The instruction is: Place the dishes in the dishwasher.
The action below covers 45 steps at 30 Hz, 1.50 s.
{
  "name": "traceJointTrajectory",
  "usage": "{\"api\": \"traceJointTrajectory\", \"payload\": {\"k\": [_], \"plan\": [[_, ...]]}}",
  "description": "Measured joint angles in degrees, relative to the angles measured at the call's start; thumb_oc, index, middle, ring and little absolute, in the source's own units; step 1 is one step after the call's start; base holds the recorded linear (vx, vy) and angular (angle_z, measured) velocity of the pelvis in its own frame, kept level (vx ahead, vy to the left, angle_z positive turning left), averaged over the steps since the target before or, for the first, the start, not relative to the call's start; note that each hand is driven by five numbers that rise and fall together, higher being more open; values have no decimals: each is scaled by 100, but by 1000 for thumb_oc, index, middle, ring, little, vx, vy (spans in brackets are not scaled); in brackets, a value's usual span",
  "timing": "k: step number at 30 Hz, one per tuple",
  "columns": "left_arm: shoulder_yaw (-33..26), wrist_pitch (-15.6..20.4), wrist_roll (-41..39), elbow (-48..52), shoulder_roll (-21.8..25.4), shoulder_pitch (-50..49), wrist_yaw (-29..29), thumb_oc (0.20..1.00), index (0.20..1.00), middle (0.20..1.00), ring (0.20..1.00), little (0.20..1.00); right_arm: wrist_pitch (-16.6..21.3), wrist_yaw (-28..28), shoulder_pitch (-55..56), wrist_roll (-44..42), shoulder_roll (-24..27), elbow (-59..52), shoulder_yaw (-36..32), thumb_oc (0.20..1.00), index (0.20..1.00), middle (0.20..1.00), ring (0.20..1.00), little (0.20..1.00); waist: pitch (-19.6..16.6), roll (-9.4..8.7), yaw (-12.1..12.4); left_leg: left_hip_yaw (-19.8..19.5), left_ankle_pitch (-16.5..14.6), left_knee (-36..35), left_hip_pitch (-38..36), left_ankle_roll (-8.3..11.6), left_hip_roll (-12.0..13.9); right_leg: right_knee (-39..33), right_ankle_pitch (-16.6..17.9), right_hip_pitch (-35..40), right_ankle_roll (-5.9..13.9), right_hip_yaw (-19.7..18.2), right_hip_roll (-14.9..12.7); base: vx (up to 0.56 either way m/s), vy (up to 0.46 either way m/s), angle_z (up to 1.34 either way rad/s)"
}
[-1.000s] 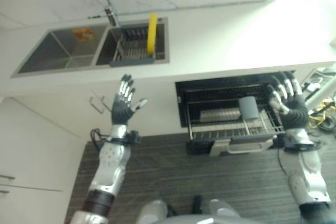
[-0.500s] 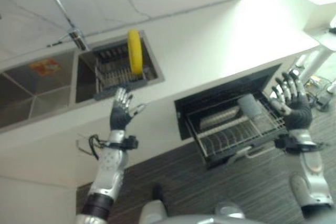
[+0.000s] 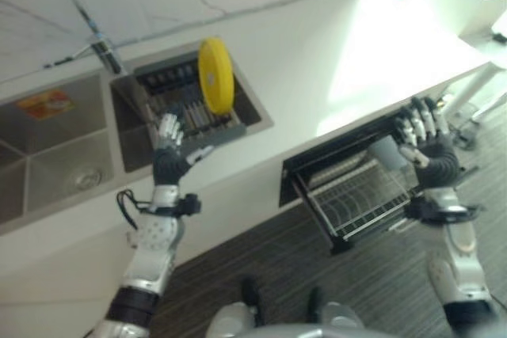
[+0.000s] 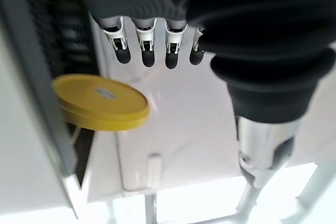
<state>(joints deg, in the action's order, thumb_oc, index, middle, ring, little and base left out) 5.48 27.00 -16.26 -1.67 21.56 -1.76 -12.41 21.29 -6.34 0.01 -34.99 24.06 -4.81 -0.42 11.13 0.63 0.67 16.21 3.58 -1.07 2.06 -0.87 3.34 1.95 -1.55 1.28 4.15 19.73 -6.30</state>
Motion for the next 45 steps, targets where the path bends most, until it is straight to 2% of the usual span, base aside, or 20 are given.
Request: {"api": "traceJointTrajectory", "payload": {"k": [3,4,5,7,9,11,12,15,17,20,26,28,31,34,36,38,39,42,44,45], "plan": [[-60,-1,-1,7,-53,-256,39,1000,1000,1000,1000,1000,-120,114,-2,6,22,14,0,1000,1000,1000,1000,1000,-25,59,85,-44,59,29,11,137,170,16,-83,27,-93,38,200,-19,-107,7],[-55,0,-7,10,-66,-253,75,1000,1000,1000,1000,1000,-174,114,-6,12,74,13,12,1000,1000,1000,1000,1000,-40,89,80,-159,93,100,49,193,217,87,-152,20,-179,79,278,55,41,24],[-58,0,-8,46,-63,-259,153,1000,1000,1000,1000,1000,-206,116,-4,28,173,9,138,1000,1000,1000,1000,1000,-42,80,39,-436,63,549,297,238,286,340,-374,-126,-367,-47,229,109,148,9],[-60,6,-53,64,-50,-356,217,1000,1000,1000,1000,1000,-231,122,-52,128,252,2,388,1000,1000,1000,1000,1000,-24,51,168,-1247,-11,975,612,378,248,333,-357,-157,-414,-356,154,115,172,-32],[39,12,-59,59,-88,-281,299,1000,1000,1000,1000,1000,-244,121,-33,184,272,-4,401,1000,1000,1000,1000,1000,-35,194,-18,-885,-24,436,537,407,505,192,-207,75,-314,-168,107,81,128,-2],[198,40,-57,-65,-118,-41,303,1000,1000,1000,1000,1000,-245,70,81,177,416,-51,352,1000,1000,1000,1000,1000,-106,369,-76,-763,3,-10,298,375,553,52,-238,223,-164,-150,92,76,110,7],[188,50,-58,-60,-171,-19,289,1000,1000,1000,1000,1000,-261,43,94,181,454,-53,393,1000,1000,1000,1000,1000,-145,467,-135,-753,427,-204,172,402,538,72,-208,241,79,-168,58,48,69,-10],[188,43,-80,-49,-108,-31,389,1000,1000,1000,1000,1000,-310,-7,77,186,196,-127,505,1000,1000,1000,1000,1000,-171,160,-114,-628,533,-388,72,310,126,-137,-99,350,309,-179,-303,-1,-7,1],[194,41,-80,72,-26,-52,506,1000,1000,1000,1000,1000,-316,-4,43,244,141,-145,671,1000,1000,1000,1000,1000,-172,45,22,-634,511,-386,59,277,-11,-310,-25,455,409,-158,-418,-37,-69,12],[354,40,-122,379,95,-89,777,1000,1000,1000,1000,1000,-320,110,-40,267,54,-145,694,1000,1000,1000,1000,1000,-150,-28,166,-654,508,-388,-33,276,-20,-515,-13,650,428,-100,-378,-36,-51,11],[876,0,-167,359,69,-90,1516,1000,1000,1000,1000,1000,-314,203,-113,232,68,-119,663,1000,1000,1000,1000,1000,-148,5,43,-620,479,-392,-112,361,255,-611,31,728,306,-139,-110,-39,-36,-7],[1014,42,-20,227,120,-20,1768,1000,1000,1000,1000,1000,-313,189,-114,220,114,-117,659,1000,1000,1000,1000,1000,-152,16,-24,-619,489,-393,-112,373,270,-609,48,726,283,-163,-97,-45,-5,-3],[1780,191,394,150,525,302,2610,1000,1000,1000,1000,1000,-290,174,-147,106,144,-35,671,1000,1000,1000,1000,1000,-156,34,-71,-613,492,-392,-109,371,249,-605,66,703,287,-187,-108,-40,26,-3],[2213,78,229,71,430,634,3217,1000,1000,1000,1000,1000,-286,178,-172,66,185,-25,669,1000,1000,1000,1000,1000,-171,58,-205,-612,493,-391,-110,370,229,-603,72,708,292,-203,-112,-32,3,0],[2539,-227,173,-564,192,776,3400,1000,1000,1000,1000,1000,-286,176,-244,-13,301,-16,656,1000,1000,1000,1000,1000,-181,73,-340,-610,493,-391,-110,369,222,-605,72,730,291,-232,-98,-4,-1,-6],[2753,-335,396,-1324,70,860,3357,1000,1000,1000,1000,1000,-288,140,-270,-200,439,0,636,1000,1000,1000,1000,1000,-186,79,-469,-607,492,-391,-113,370,236,-604,70,732,286,-255,-75,4,6,-2],[2901,-501,788,-2102,-11,911,3229,1000,1000,1000,1000,1000,-293,47,-321,-352,559,30,602,1000,1000,1000,1000,1000,-194,89,-539,-602,493,-391,-114,370,253,-604,68,726,283,-266,-63,12,19,-5],[3014,-581,1622,-3048,-22,799,2825,1000,1000,1000,1000,1000,-321,-141,-362,-671,658,32,412,1000,1000,1000,1000,1000,-195,88,-656,-594,499,-391,-119,380,291,-604,67,721,269,-301,-25,7,12,-3],[2919,-605,2034,-3610,-56,721,2397,1000,1000,1000,1000,1000,-340,-301,-460,-790,729,35,433,1000,1000,1000,1000,1000,-196,88,-651,-596,509,-391,-121,394,313,-605,66,723,258,-302,-4,37,41,-1],[2634,-673,2200,-4038,-210,561,2059,1000,1000,1000,1000,1000,-378,-391,-535,-789,727,34,452,1000,1000,1000,1000,1000,-201,97,-607,-598,510,-391,-124,395,312,-607,68,732,256,-300,-4,38,37,2]]}}
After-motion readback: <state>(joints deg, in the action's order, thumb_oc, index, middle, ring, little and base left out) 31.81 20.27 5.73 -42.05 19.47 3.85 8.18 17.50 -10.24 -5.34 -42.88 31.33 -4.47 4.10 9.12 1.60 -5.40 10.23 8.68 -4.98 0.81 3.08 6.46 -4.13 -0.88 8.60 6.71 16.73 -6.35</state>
